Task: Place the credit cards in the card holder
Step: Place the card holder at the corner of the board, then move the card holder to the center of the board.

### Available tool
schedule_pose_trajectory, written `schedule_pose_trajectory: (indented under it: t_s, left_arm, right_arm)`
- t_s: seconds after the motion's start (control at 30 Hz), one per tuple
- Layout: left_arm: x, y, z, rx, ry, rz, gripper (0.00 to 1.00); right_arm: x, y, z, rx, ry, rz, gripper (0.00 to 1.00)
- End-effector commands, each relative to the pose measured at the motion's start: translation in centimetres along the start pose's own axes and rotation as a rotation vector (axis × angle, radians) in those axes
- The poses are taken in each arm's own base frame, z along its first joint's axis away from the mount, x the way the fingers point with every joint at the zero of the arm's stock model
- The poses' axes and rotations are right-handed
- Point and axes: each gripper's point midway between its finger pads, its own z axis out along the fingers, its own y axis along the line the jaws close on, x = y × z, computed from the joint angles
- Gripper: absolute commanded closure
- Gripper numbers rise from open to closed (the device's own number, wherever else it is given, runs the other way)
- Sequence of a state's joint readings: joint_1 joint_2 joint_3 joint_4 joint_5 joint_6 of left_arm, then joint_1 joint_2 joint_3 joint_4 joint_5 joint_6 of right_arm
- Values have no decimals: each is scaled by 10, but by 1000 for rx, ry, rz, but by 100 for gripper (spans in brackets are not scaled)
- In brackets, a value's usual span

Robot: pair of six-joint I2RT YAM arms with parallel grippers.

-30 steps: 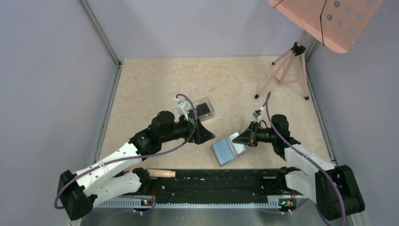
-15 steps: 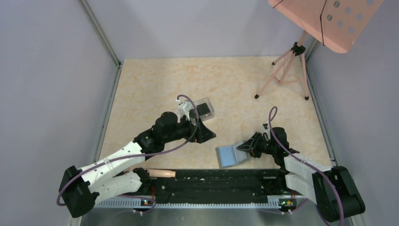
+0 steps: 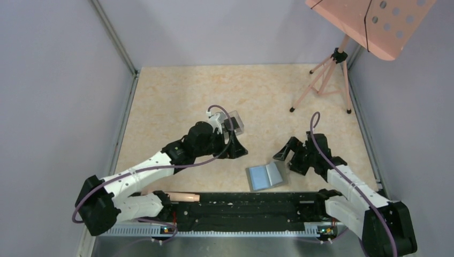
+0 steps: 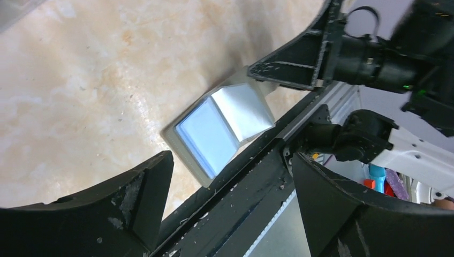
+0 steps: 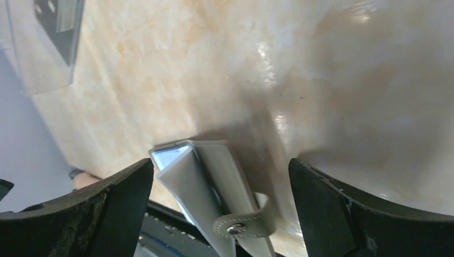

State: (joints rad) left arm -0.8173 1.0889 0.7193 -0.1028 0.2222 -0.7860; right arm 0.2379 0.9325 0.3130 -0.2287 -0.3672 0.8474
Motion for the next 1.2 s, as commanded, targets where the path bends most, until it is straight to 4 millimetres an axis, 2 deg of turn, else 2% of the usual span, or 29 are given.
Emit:
schedule_pose_trajectory:
  t_s: [0.0, 0.1, 0.2, 0.3, 0.43, 0.6, 0.67, 0.73, 0.83, 1.03, 1.1, 1.17]
  left_arm:
    - [5, 16, 5, -120, 63, -68, 13]
    - [18, 25, 12, -149, 116, -118, 13]
    - [32, 26, 21, -130, 187, -153, 13]
    - [47, 24, 31, -105, 277, -191, 16]
    - [65, 28, 43, -99, 364, -255, 21]
    - [81, 40, 58, -134, 419, -350, 24]
    - [85, 45, 64, -152, 438, -369, 27]
    - [89, 49, 69, -164, 449, -383, 27]
    - [93, 55, 75, -183, 463, -396, 27]
    - [105, 63, 88, -193, 494, -415, 29]
    - [108, 65, 91, -196, 503, -416, 29]
    - [108, 63, 96, -191, 511, -408, 30]
  right_arm:
    - [-13, -21, -18, 167, -52, -91, 4]
    - [-19, -12, -26, 164, -58, -102, 4]
    - [-26, 1, -35, 151, -65, -138, 5]
    - [-30, 20, -40, 99, -49, -181, 11]
    - [-19, 45, -39, 4, 51, -231, 29]
    - [12, 82, -32, -115, 179, -334, 50]
    - [24, 91, -28, -136, 218, -358, 62]
    - [35, 94, -23, -150, 253, -357, 69]
    - [45, 85, -13, -125, 288, -338, 79]
    - [46, 19, 12, 146, 294, -313, 90]
    - [46, 2, 18, 212, 296, -310, 95]
    - [49, -9, 24, 237, 308, -297, 95]
